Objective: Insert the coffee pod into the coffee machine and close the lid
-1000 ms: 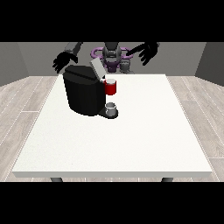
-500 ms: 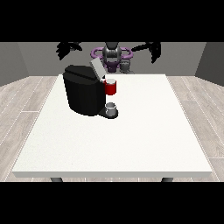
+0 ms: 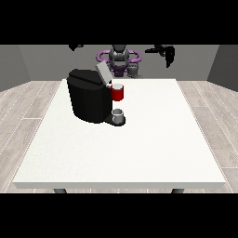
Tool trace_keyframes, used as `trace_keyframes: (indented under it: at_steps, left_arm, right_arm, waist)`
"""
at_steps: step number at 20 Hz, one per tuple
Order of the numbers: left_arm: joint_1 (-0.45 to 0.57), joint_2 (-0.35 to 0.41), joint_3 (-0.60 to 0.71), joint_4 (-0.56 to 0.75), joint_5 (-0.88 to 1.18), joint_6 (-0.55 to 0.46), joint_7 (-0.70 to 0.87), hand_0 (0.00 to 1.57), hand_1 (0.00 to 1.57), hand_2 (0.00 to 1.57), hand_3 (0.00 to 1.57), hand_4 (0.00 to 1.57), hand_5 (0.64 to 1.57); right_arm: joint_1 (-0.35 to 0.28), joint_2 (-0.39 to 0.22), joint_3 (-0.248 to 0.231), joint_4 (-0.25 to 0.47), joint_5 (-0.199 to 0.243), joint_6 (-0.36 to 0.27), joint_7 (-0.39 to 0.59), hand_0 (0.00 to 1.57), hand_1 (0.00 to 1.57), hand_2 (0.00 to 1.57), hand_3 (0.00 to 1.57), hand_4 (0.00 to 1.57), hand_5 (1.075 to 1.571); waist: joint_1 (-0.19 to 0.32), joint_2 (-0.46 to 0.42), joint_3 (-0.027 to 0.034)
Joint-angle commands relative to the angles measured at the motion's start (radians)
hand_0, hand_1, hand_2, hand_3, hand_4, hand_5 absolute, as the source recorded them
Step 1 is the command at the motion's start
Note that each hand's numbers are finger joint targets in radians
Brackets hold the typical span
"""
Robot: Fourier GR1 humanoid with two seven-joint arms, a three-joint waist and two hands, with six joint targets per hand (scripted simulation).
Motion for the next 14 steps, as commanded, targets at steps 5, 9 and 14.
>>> trace_keyframes:
  at_steps: [5,9,14]
  left_arm:
    - [0.097,-0.053,-0.074,-0.169,0.075,0.004,0.026,0.0,0.0,0.0,0.0,0.2,1.571]
    - [0.144,-0.053,-0.106,-0.263,0.093,0.029,0.064,0.0,0.0,0.0,0.0,0.0,1.571]
    - [0.193,-0.04,-0.123,-0.365,0.157,-0.006,0.07,0.0,0.0,0.0,0.0,0.0,1.571]
  right_arm:
    - [-0.063,-0.023,0.042,0.026,0.059,0.045,-0.02,0.0,0.0,0.0,0.0,0.24,1.571]
    - [-0.071,0.027,0.085,0.032,0.085,0.041,-0.061,0.0,0.0,0.0,0.0,0.0,1.571]
    - [-0.185,-0.018,-0.024,0.108,0.008,0.079,-0.051,0.0,0.0,0.0,0.0,0.0,1.571]
  waist:
    - [0.051,0.063,0.0005]
    - [0.045,0.096,0.0006]
    - [0.086,0.179,0.0007]
